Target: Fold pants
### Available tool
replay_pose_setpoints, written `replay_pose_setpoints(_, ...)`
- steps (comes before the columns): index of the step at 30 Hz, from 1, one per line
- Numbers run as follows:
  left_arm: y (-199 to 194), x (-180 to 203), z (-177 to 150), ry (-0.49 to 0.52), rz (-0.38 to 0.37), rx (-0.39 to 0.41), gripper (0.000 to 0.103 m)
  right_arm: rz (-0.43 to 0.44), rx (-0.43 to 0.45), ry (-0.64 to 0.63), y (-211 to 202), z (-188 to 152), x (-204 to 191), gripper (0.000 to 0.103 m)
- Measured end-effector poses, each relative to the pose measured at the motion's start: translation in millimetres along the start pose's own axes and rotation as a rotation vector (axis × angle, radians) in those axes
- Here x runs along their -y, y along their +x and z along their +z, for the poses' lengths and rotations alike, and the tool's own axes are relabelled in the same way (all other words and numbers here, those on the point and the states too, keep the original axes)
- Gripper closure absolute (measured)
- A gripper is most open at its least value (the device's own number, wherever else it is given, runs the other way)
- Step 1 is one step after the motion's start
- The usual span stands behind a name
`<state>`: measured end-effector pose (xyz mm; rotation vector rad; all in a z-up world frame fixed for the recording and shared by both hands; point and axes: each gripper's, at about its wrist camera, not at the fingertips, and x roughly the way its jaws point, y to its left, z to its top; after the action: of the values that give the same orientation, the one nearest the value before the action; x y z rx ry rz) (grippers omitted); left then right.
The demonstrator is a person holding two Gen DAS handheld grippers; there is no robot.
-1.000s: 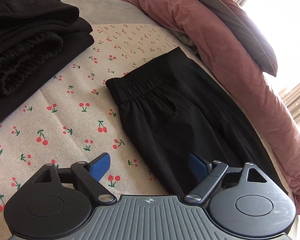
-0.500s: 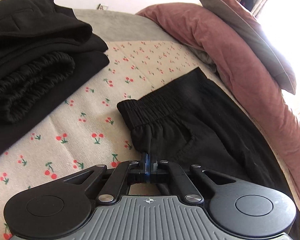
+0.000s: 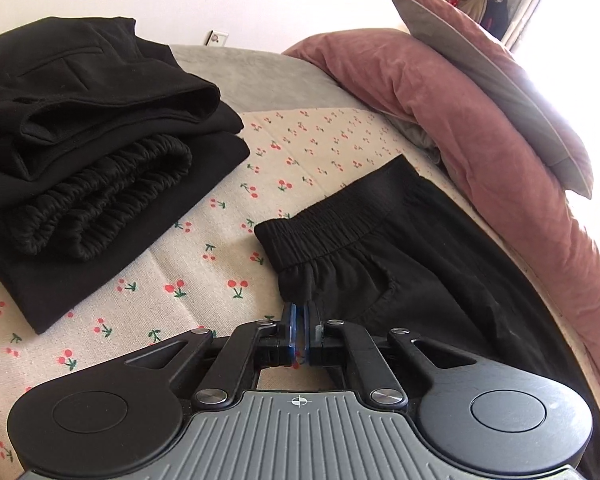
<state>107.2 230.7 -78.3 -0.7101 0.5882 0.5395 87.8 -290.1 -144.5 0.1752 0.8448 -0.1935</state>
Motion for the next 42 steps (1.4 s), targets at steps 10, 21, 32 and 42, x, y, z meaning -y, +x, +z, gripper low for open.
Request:
replay_pose_setpoints(10,-36.2,34.2,-2.8,0.036,-0.175,0.028,0.063,0.043,0.028,0.044,0.7,3.0,7.6,0.005)
replay_pose_setpoints(21,-85.3,173.7,-26.6,0.417,-0.418,0.002,0.003,0.185,0.055,0.189,-0.3,6.2,20.8,0.005)
replay_pose_setpoints(32,37.1,147.3,-56.7,0.413,-0.177,-0.168,0.002,0.238,0.098,0.220,-7.3,5.9,27.9,0.005)
replay_pose_setpoints(42,81.2,111.0,-26.9,0.234,-0.077,-0.260,0.000,0.523,0.166,0.195,6.5,88.3,-14.8,0.005)
